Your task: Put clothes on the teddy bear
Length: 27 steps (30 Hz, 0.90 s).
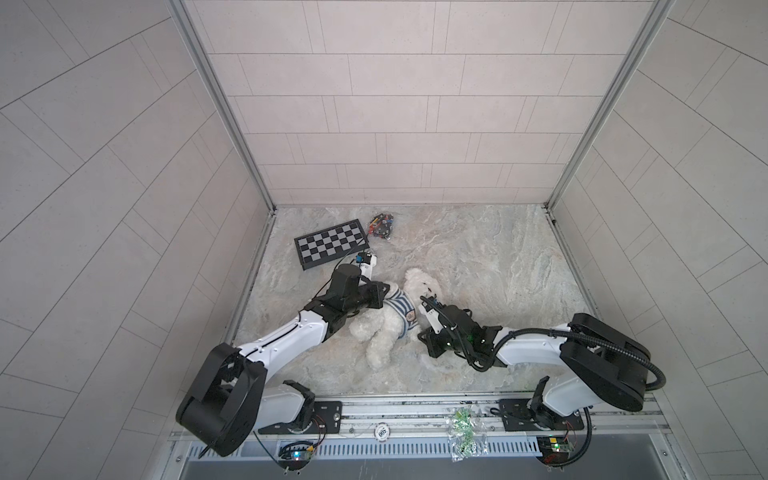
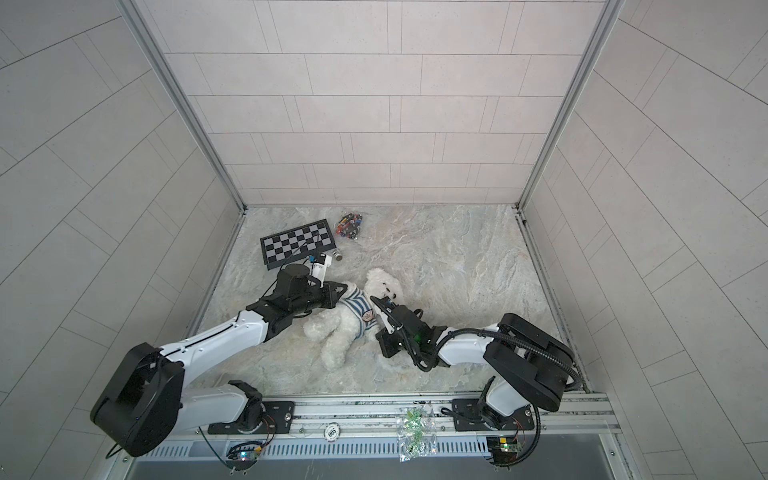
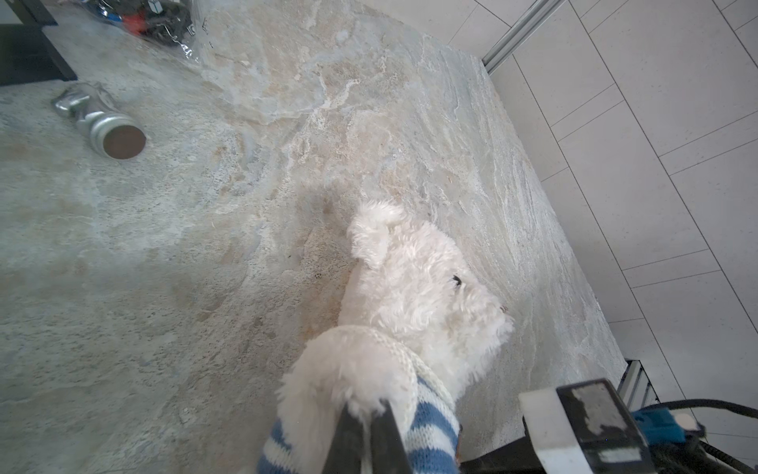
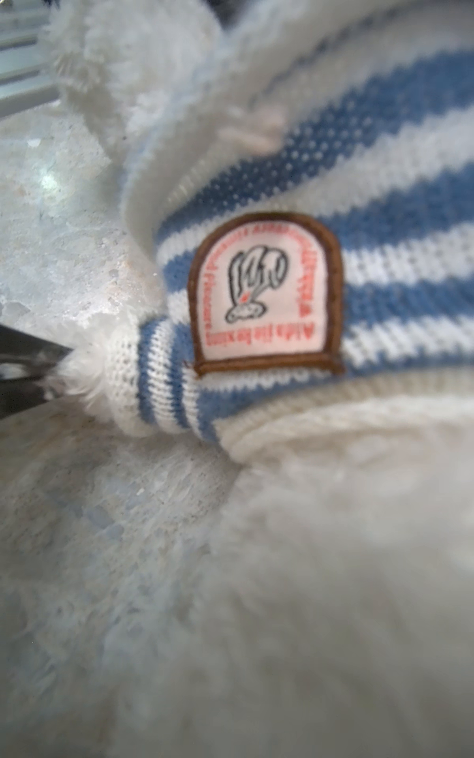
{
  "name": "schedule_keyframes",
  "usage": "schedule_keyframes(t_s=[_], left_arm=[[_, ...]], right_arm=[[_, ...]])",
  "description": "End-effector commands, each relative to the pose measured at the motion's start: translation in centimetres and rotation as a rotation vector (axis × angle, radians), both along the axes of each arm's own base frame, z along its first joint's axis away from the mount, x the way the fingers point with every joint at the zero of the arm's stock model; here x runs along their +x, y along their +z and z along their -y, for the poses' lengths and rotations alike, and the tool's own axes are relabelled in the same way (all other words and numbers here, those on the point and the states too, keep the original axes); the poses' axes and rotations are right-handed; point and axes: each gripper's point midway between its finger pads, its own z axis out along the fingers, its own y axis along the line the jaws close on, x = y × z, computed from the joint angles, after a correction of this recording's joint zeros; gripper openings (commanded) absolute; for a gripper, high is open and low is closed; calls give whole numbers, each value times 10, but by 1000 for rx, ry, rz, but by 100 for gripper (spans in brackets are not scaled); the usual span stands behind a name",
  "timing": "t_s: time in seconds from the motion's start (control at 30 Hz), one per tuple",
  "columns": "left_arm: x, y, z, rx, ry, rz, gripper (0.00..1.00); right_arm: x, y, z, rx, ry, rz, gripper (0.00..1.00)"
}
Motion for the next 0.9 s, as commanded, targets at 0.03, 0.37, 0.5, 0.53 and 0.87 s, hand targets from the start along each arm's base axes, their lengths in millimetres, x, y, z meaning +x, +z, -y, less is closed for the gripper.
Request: schedule_keyframes(t_s=[0.03, 0.37, 0.5, 0.53, 0.87], left_arm=[[-3, 4, -9, -13, 21, 17, 0], [-40, -16, -16, -41, 12, -43, 0], [-61, -30, -10, -22, -17, -67, 0], [-65, -33, -8, -25, -20, -73, 0], [-82, -29, -10, -81, 5, -50, 0]], right_arm=[[1, 8, 19, -54, -43, 29, 0], [21, 11, 83, -248, -190, 53, 0], [29, 12, 80, -261, -169, 48, 0], [30, 15, 77, -257, -162, 40, 2], [41, 67, 59, -153, -146, 109, 44]])
